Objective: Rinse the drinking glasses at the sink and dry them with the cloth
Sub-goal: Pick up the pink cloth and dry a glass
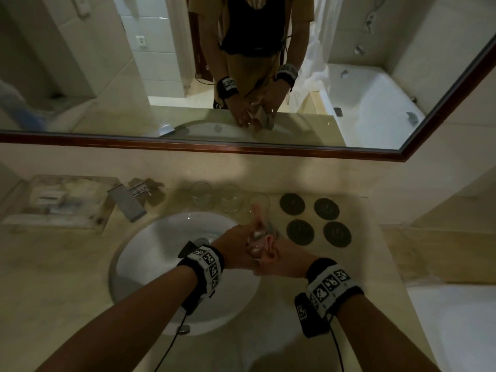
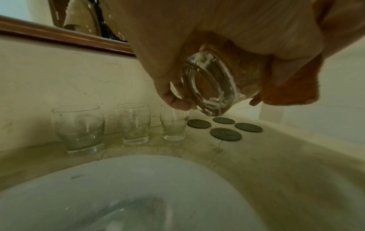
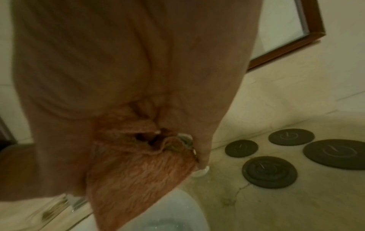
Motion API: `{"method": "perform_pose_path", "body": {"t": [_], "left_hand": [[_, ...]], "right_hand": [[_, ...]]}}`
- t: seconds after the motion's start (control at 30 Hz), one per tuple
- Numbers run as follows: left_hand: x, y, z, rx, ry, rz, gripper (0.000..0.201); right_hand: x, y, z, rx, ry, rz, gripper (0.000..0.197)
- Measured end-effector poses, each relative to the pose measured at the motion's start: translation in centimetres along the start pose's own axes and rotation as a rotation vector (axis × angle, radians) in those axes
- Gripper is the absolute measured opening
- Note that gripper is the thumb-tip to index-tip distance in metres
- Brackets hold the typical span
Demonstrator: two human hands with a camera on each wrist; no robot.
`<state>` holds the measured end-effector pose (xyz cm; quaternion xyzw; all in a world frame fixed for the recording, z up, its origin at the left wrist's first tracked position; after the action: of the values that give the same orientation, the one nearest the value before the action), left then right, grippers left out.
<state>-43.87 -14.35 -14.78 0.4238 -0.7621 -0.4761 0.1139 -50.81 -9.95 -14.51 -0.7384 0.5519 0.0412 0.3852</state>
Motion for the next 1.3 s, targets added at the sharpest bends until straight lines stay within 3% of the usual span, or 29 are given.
{"method": "perform_pose_path", "body": {"t": [0.07, 0.2, 0.27, 0.33, 0.43, 0.63, 0.77, 0.87, 0.97, 1.03, 1.17, 1.3], "left_hand": [[-0.4, -0.3, 0.0, 0.026, -0.031, -0.009, 0.095], [-1.1, -1.1, 0.0, 0.132, -0.056, -0.043, 0.078], [-1.4, -1.3, -0.2, 0.14, -0.044, -0.054, 0.075], [-1.7, -1.4, -0.4, 0.14, -0.029, -0.055, 0.076], [-2.0, -1.4, -0.7, 0.145, -0.023, -0.057, 0.081], [-2.5, -1.0, -1.0, 0.146, -0.026, -0.057, 0.079], [-2.6, -0.5, -0.6, 0.19, -0.054, -0.006, 0.075], [-2.6, 0.5, -0.5, 0.296, -0.036, 0.041, 0.081], [-2.6, 1.7, -0.8, 0.393, 0.043, 0.133, 0.084], [-2.6, 1.9, -1.0, 0.416, 0.096, 0.161, 0.087], [-2.5, 1.7, -1.2, 0.377, 0.087, 0.107, 0.084], [-2.6, -0.1, -1.2, 0.097, -0.003, -0.039, 0.091]], "right_hand": [[0.2, -0.3, 0.6, -0.083, -0.022, 0.002, 0.053], [0.2, -1.0, 2.1, -0.125, -0.14, -0.002, 0.016], [0.5, -1.2, 2.1, -0.104, -0.134, 0.008, 0.033], [0.8, -1.5, 2.2, -0.116, -0.136, -0.008, 0.034], [0.8, -2.3, 2.3, -0.057, -0.124, -0.04, 0.008], [0.4, -3.3, 1.7, 0.021, -0.061, -0.09, 0.022], [-0.6, -4.2, 1.3, 0.103, -0.104, -0.118, 0.026], [-0.5, -3.2, 1.8, 0.359, -0.178, -0.064, 0.022], [0.3, -1.4, 1.4, 0.603, -0.066, 0.068, 0.035], [0.7, -1.2, 0.9, 0.717, -0.007, 0.074, 0.037], [0.5, -2.2, 0.2, 0.7, -0.009, -0.018, 0.032], [-0.3, -3.4, 0.1, 0.546, -0.082, -0.07, 0.023]]}}
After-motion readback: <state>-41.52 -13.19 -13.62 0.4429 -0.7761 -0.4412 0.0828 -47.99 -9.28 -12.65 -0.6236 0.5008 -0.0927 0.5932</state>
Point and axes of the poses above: each hand's wrist, its own x-axis towards the middle knuckle, its own z-axis out of the palm, y = z × x, the point moved 10 cm from there along x, towards the middle knuckle, and after that the axes turned 12 degrees about -x, right-handed, at the moved point
